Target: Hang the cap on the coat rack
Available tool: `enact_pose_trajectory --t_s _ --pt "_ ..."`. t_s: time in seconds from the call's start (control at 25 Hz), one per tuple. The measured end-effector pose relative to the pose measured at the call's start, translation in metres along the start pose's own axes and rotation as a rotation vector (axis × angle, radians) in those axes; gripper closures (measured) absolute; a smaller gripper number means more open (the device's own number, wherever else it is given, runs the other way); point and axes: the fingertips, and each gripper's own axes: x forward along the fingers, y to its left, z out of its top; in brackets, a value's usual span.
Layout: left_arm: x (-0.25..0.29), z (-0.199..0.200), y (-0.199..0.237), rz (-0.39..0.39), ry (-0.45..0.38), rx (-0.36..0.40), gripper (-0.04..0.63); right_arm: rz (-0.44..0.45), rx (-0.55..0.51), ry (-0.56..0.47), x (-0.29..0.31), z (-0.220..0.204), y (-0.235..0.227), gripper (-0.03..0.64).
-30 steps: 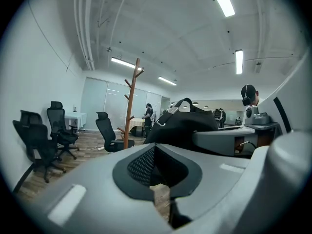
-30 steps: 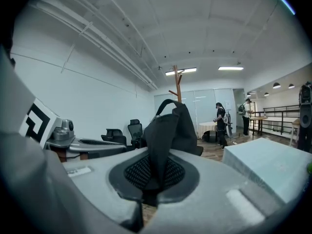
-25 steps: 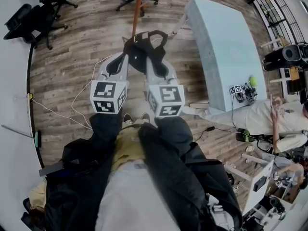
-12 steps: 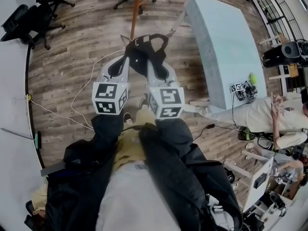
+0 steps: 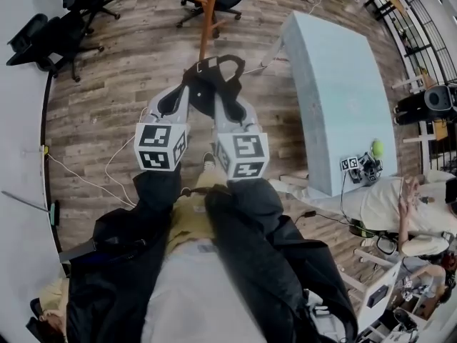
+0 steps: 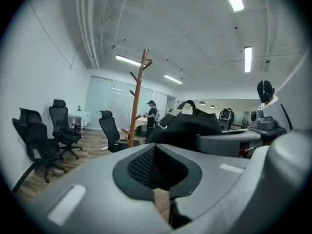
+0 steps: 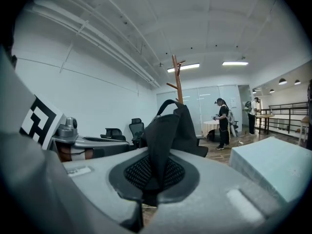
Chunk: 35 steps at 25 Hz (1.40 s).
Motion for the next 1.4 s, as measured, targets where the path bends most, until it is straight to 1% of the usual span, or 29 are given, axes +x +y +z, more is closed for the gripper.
enact_pose_trajectory --t_s 0.16,0.24,0.48,0.68,0.92,1.16,1.4 --pt "0.036 0.022 0.004 0.026 -0.018 0.019 0.597 0.029 0.006 -0.033 0.029 0.022 -0.024 0.614" --pt "0.053 0.027 0.005 0.041 -0.017 0.023 0.597 0.039 0.013 -0.032 0.042 0.026 -0.038 0.614" --pt "0.097 0.033 0.011 0.078 -0.002 0.022 0.597 0.069 0.031 -0.019 0.075 0.028 -0.072 0.612" --pt "0.126 0.036 0.006 0.1 0.001 0.02 0.597 0.099 0.03 -0.015 0.091 0.029 -0.095 0.613" --pt "0.147 0.035 0.014 0.128 0.029 0.017 0.597 0.126 0.042 0.016 0.109 0.028 -0.106 0.612" --pt "0.162 0.03 0.022 0.121 0.055 0.011 0.597 0.122 0.055 0.041 0.124 0.021 -0.111 0.612" --pt "0.186 0.037 0.037 0.073 0.052 0.009 0.597 0.081 0.052 0.057 0.148 0.022 -0.115 0.612"
